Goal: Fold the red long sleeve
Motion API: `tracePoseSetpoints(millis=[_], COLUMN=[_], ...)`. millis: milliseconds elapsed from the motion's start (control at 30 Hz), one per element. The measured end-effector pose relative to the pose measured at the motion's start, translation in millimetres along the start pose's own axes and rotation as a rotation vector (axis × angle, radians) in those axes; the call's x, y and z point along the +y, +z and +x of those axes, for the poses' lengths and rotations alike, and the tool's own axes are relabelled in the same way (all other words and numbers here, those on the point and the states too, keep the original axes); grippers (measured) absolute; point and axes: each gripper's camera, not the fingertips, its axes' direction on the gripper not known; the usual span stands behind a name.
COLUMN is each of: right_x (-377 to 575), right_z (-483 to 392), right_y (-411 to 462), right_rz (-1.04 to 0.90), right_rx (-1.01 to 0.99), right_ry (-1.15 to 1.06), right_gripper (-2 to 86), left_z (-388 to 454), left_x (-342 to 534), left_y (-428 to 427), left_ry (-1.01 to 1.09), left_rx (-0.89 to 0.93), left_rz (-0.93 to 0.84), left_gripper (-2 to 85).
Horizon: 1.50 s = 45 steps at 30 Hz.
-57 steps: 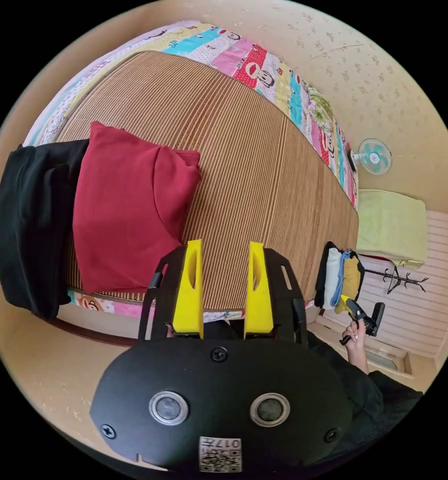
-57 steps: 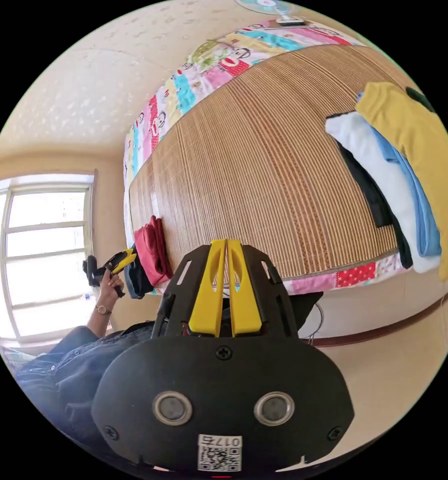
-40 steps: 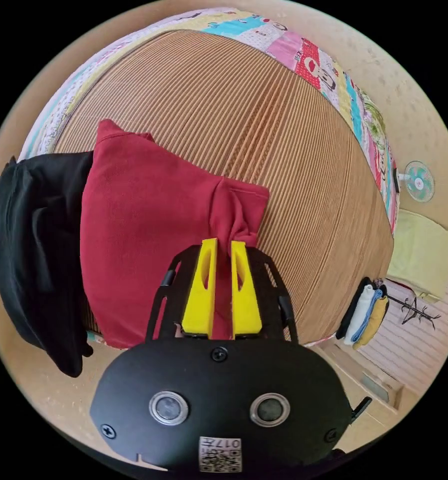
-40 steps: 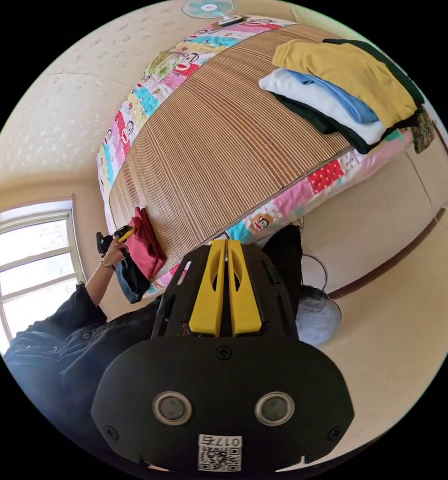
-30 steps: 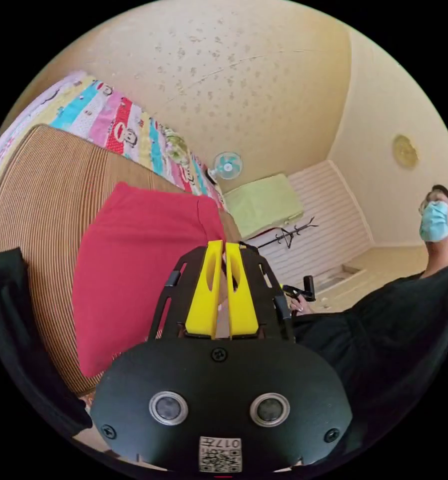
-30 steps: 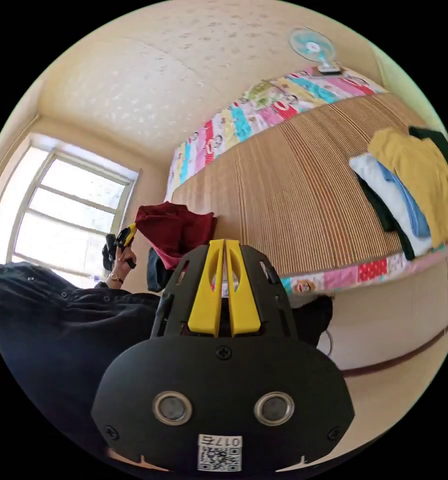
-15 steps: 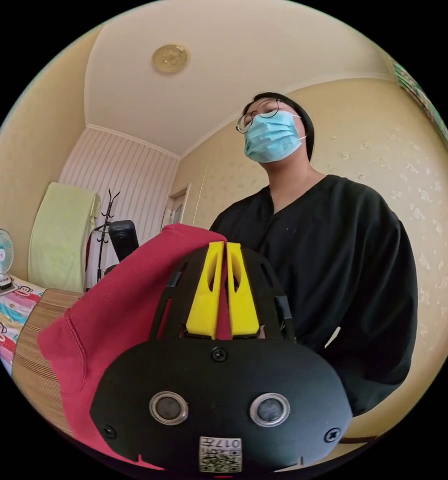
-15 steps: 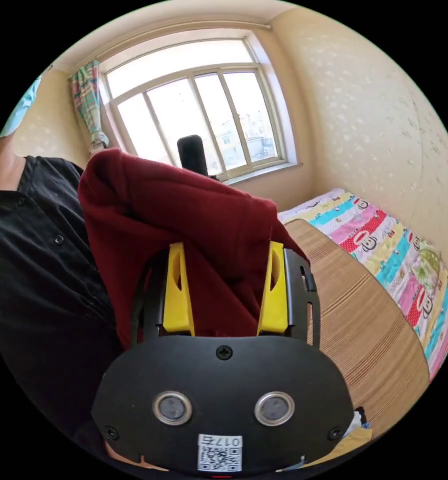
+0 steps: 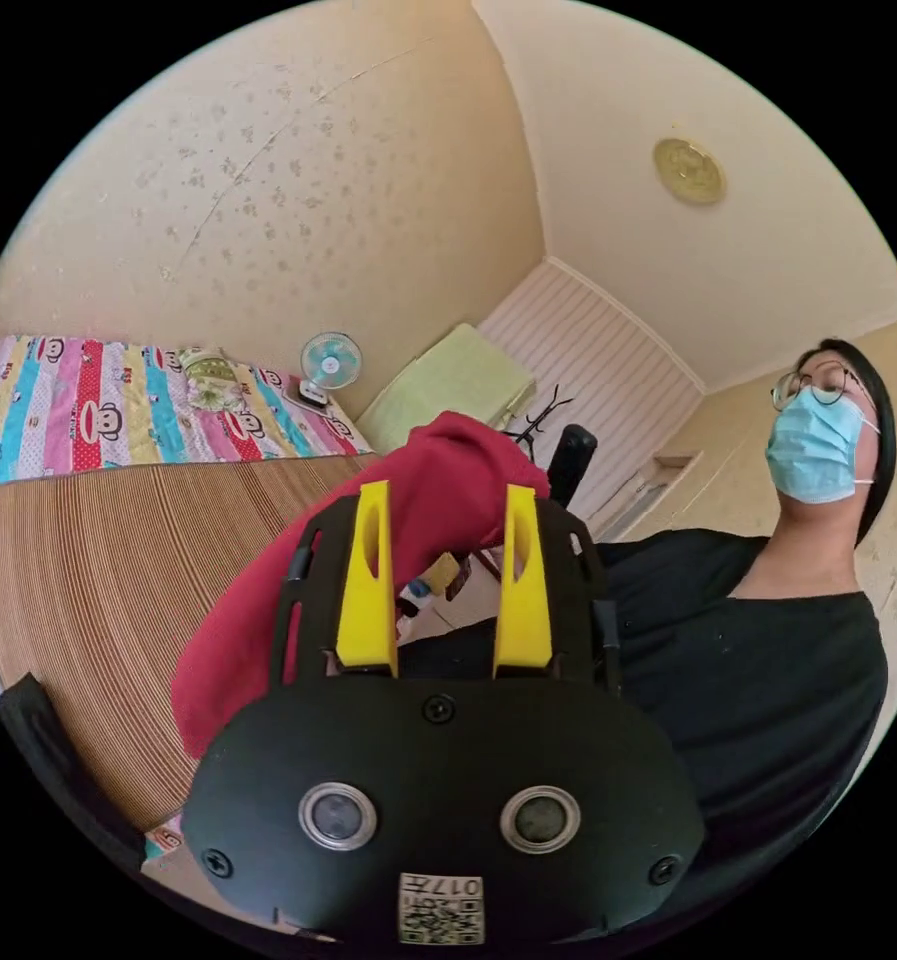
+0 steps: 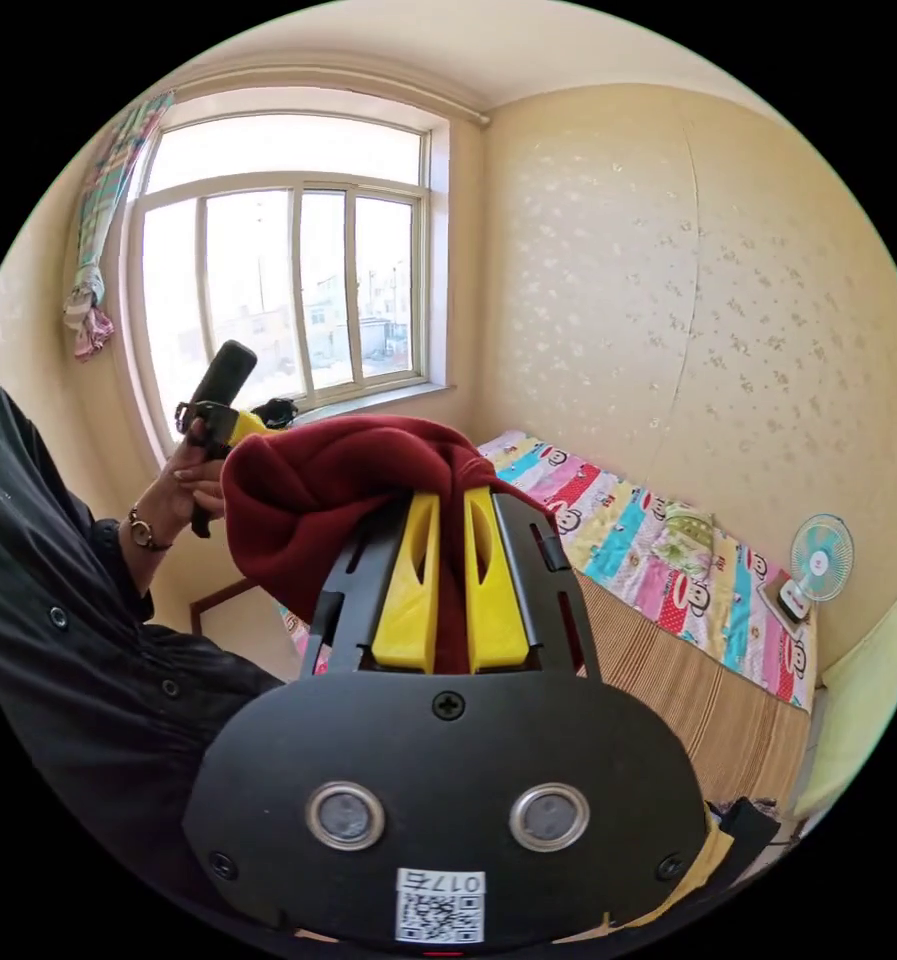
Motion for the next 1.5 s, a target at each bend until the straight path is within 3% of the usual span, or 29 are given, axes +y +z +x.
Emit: tracePoseSetpoints(millis=[133, 200, 267, 433, 500, 633, 800, 867, 933, 1000, 1100, 1233, 1333, 1500], right_x=[-13, -18, -19, 9, 26, 72, 101, 85, 50, 18, -33, -92, -144, -247], right_z=[-30, -41, -45, 9, 29, 59, 64, 72, 97, 121, 155, 183, 177, 195], right_y=[8, 16, 20, -20, -35, -41, 14, 40, 38, 20, -38, -139, -187, -203], right_rz=[0.005, -0.024, -0.038, 0.113, 0.139, 0.044, -0.107, -0.142, -0.015, 0.069, 0.234, 0.491, 0.537, 0.539], right_rx=[0.057, 0.092, 0.146, -0.141, -0.145, -0.192, -0.339, -0.368, -0.381, -0.301, -0.151, -0.170, -0.075, 0.021], right_ry=[-0.073, -0.103, -0.117, -0.010, 0.046, 0.195, 0.318, 0.345, 0.405, 0.473, 0.517, 0.469, 0.395, 0.330], right_gripper=[3.0, 3.0, 3.1, 5.1, 5.8, 15.0, 19.1, 16.9, 5.4, 3.7, 2.8, 2.4, 2.3, 2.4], left_z=[49, 64, 77, 78, 76, 103, 142, 157, 165, 171, 174, 165, 167, 145], left_x=[-14, -16, -15, -46, -60, -94, -121, -129, -132, -131, -119, -85, -67, -124], left_y=[61, 91, 96, 85, 86, 88, 78, 64, 45, 16, -45, -103, -118, -141], left_ry=[-0.033, -0.033, -0.019, 0.038, 0.016, 0.075, 0.190, 0.234, 0.252, 0.280, 0.325, 0.293, 0.292, 0.217], left_rx=[-0.115, -0.154, -0.168, -0.065, -0.026, -0.022, 0.062, 0.095, 0.082, 0.041, -0.061, -0.282, -0.246, -0.272], left_rz=[-0.090, -0.113, 0.008, 0.107, 0.139, 0.170, 0.164, 0.162, 0.168, 0.196, 0.254, 0.251, 0.307, 0.352], left_gripper=[18.0, 15.1, 4.8, -0.3, -0.6, -0.7, -0.7, -0.7, -0.7, -0.6, -0.6, -0.6, -0.8, -0.9])
